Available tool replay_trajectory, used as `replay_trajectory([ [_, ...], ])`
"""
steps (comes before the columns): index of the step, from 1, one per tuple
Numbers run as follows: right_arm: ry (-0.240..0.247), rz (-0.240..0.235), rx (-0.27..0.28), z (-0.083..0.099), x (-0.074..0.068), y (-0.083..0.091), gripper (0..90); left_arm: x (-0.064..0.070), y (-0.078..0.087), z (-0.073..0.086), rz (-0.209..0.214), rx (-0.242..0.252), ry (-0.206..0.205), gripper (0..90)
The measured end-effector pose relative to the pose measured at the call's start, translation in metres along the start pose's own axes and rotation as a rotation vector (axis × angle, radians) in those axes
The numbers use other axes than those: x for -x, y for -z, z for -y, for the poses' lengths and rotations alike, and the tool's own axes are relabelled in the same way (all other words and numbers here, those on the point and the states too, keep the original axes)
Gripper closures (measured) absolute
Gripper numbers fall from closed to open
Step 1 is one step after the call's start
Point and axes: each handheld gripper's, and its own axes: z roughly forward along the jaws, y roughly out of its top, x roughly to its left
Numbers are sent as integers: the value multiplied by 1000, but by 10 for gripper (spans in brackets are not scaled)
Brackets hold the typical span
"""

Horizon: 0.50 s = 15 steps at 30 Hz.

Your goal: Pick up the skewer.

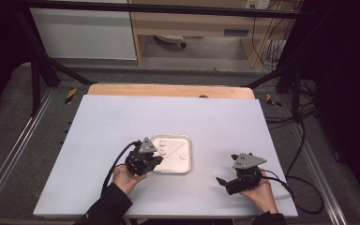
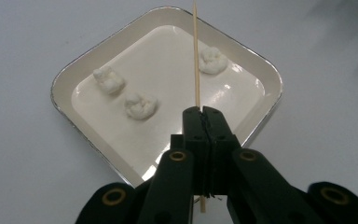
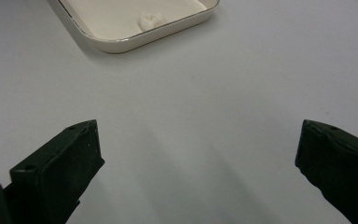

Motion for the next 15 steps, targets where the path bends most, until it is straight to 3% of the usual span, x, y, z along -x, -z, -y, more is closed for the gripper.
replay_trajectory([
  [9,102,40,-52,-8,-9,-3,17,11,0,-11,25,-17,-55,888],
  [14,131,46,-54,-11,-11,-4,24,19,-2,-18,47,-23,-81,889],
  [15,161,53,-62,-13,-13,-4,31,21,-3,-19,51,-28,-90,888],
])
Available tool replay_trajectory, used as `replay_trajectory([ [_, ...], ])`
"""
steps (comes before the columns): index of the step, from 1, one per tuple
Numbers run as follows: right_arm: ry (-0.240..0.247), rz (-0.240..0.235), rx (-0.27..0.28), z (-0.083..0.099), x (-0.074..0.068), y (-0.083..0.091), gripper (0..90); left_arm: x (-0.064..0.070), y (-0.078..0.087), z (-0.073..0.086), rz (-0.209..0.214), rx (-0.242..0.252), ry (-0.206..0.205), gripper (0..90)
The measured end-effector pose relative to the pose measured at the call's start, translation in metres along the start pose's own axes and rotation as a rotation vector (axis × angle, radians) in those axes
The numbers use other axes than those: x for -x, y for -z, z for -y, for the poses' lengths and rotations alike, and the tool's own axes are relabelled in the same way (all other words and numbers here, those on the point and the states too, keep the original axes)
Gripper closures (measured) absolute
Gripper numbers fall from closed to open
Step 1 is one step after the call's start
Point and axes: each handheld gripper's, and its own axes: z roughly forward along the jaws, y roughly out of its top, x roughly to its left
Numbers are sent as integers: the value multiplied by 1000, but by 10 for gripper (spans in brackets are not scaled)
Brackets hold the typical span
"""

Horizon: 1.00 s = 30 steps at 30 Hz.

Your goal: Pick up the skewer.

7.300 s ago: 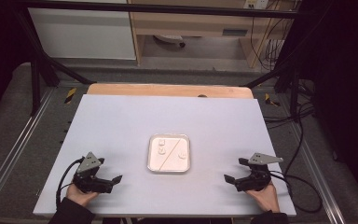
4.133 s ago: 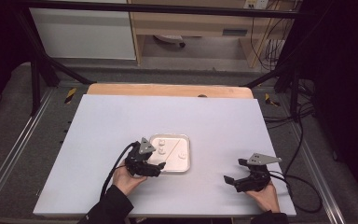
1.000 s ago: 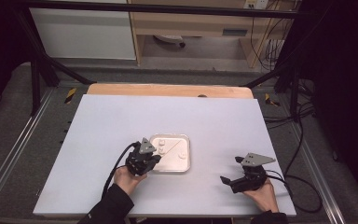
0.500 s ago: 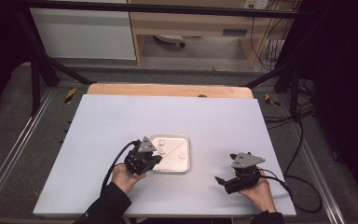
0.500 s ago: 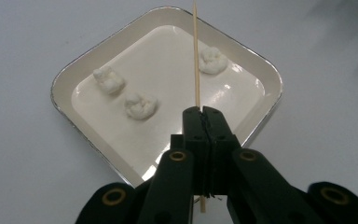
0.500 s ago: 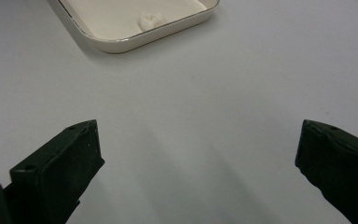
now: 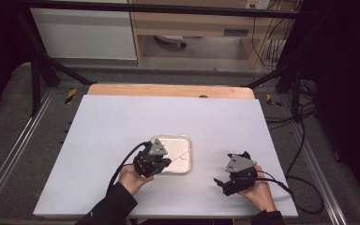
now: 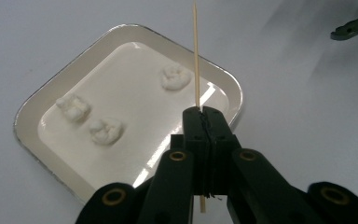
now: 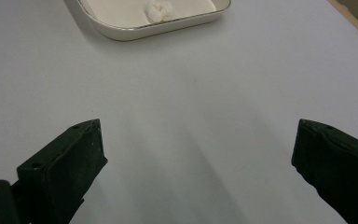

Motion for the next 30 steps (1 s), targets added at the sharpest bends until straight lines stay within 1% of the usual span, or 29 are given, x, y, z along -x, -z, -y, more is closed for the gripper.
replay_trajectory([
  [3,50,12,-8,-4,-3,0,42,5,-3,-5,13,-7,-20,888],
  [4,50,12,-8,-4,-3,0,42,7,-4,-6,15,-8,-26,888],
  [5,81,17,-15,-7,-5,0,51,9,-6,-8,20,-10,-32,889],
  [6,81,17,-15,-7,-5,0,51,10,-7,-10,22,-15,-40,889],
  [7,107,21,-24,-10,-7,0,63,12,-8,-11,26,-16,-44,889],
  [9,136,26,-26,-12,-9,0,75,14,-10,-15,33,-18,-55,888],
  [10,155,26,-28,-14,-10,-1,81,18,-12,-18,36,-25,-72,889],
  [11,155,26,-28,-14,-10,-1,81,18,-12,-18,36,-25,-72,888],
  [12,183,34,-31,-16,-12,-1,93,19,-13,-20,39,-28,-79,889],
  [14,208,44,-38,-18,-14,-1,105,24,-17,-25,48,-37,-94,888],
  [15,219,48,-39,-19,-15,-1,113,24,-17,-25,48,-37,-94,888],
  [16,219,48,-39,-19,-15,-1,113,25,-19,-26,50,-39,-96,888],
  [17,246,57,-37,-20,-17,-1,129,26,-20,-27,54,-41,-100,888],
  [18,261,62,-42,-21,-18,-1,133,29,-23,-30,63,-46,-109,889],
  [19,261,62,-42,-21,-18,-1,133,29,-23,-30,63,-46,-109,889],
  [21,301,70,-40,-23,-20,-1,151,31,-25,-31,71,-51,-117,888],
  [22,301,70,-40,-23,-20,-1,151,33,-26,-32,73,-53,-120,888],
  [24,345,89,-37,-24,-24,-1,181,34,-28,-33,77,-57,-129,888],
  [25,345,89,-37,-24,-24,-1,181,35,-29,-34,82,-60,-132,888],
  [27,387,103,-34,-25,-27,-1,207,36,-31,-35,85,-63,-134,888],
  [29,418,108,-33,-26,-28,-1,223,37,-32,-37,93,-63,-135,888],
  [30,418,108,-33,-26,-28,-1,223,38,-32,-37,95,-66,-138,888],
])
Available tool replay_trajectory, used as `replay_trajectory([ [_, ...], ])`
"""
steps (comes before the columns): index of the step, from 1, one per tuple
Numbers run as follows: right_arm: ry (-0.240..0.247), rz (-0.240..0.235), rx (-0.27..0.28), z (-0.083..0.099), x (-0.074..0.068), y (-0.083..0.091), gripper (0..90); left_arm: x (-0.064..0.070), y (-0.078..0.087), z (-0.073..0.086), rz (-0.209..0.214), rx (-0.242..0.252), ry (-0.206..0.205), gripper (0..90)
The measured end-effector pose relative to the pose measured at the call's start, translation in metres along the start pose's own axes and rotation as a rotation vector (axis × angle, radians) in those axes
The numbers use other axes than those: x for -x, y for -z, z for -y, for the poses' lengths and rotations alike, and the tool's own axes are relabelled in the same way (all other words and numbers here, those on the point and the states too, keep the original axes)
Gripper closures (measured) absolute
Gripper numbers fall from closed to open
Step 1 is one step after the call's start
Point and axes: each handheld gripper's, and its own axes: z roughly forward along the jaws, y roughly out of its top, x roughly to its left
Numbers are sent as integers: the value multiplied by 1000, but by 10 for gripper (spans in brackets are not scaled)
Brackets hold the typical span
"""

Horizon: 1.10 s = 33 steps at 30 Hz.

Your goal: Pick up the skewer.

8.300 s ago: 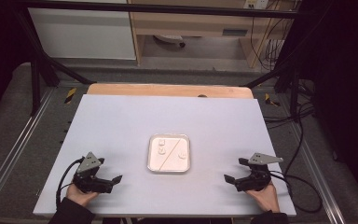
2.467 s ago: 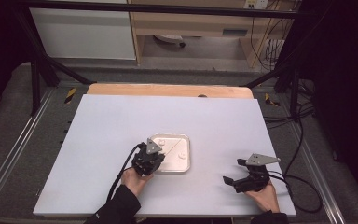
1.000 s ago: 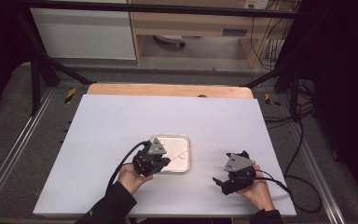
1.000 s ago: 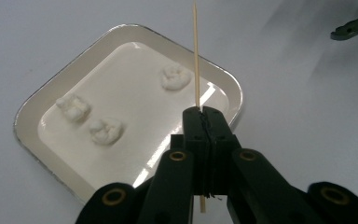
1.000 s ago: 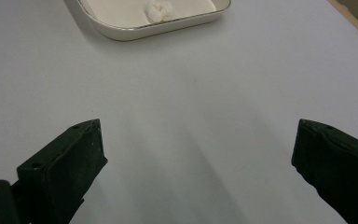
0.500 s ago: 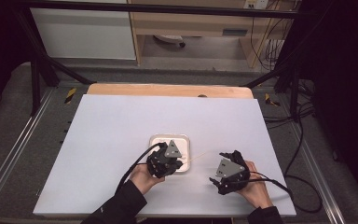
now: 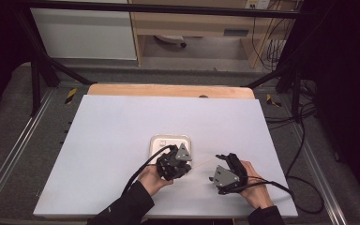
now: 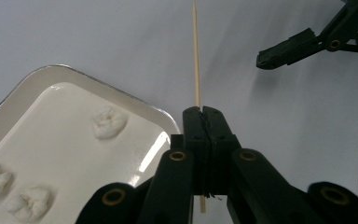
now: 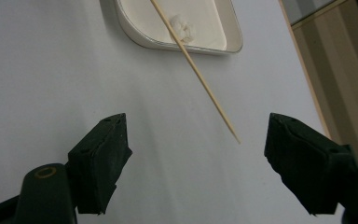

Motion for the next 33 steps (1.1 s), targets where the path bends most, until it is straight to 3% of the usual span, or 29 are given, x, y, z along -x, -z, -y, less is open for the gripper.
replay_trajectory([
  [10,157,58,12,-8,-8,-1,351,7,-4,-8,15,-11,-23,889],
  [12,171,60,12,-8,-8,-1,371,9,-5,-9,16,-15,-28,888],
  [17,261,64,8,-8,-11,-3,471,10,-7,-11,24,-18,-31,889],
  [33,389,73,-29,-8,-18,-10,734,12,-8,-13,38,-36,-49,888],
])
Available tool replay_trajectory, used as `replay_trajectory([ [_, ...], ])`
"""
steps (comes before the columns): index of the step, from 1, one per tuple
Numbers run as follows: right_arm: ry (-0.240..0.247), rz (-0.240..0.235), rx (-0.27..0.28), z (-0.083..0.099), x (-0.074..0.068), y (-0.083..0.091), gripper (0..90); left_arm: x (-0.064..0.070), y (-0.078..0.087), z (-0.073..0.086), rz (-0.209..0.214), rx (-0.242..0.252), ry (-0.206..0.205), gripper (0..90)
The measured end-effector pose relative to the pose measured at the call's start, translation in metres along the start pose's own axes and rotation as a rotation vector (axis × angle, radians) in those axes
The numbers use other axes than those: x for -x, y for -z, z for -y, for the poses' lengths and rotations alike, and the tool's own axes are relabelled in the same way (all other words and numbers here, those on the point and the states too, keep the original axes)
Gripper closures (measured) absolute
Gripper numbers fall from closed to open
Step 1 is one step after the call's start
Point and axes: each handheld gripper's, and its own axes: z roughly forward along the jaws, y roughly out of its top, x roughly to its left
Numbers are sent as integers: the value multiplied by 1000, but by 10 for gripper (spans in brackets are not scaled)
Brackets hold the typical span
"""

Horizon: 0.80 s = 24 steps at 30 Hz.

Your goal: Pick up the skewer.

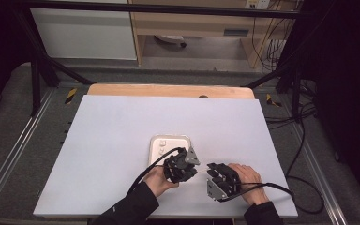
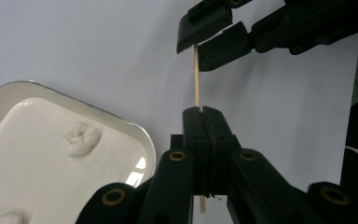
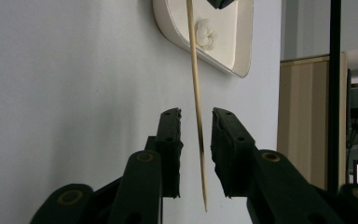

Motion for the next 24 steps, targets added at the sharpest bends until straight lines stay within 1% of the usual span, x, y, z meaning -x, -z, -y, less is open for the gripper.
replay_trajectory([
  [4,25,4,3,0,0,-1,783,1,-1,0,3,-3,-3,889],
  [6,24,6,-1,0,-1,-1,799,1,-1,0,7,-8,-7,889],
  [7,33,7,-2,0,-1,-1,832,1,-2,0,10,-10,-8,889],
  [9,48,12,6,0,-1,-1,864,1,-2,0,9,-11,-8,888],
  [10,62,14,5,0,-1,-1,871,1,-2,0,8,-11,-8,888],
  [14,64,9,-2,0,-3,-1,886,0,-1,0,11,-8,-5,888],
  [18,86,8,-1,-1,-3,-1,890,-2,-1,0,11,-14,-4,880],
  [20,89,6,-3,-1,-2,0,891,-2,-1,0,15,-17,-3,855],
  [21,95,9,-5,-1,-2,0,891,-3,0,0,9,-24,-3,811],
  [22,92,8,-11,0,-2,0,892,-3,0,1,-6,-23,-4,793],
  [23,95,9,-10,0,-2,0,892,-4,1,1,-5,-44,-15,787],
  [24,95,9,-10,0,-2,0,892,-4,1,1,-5,-44,-15,769],
])
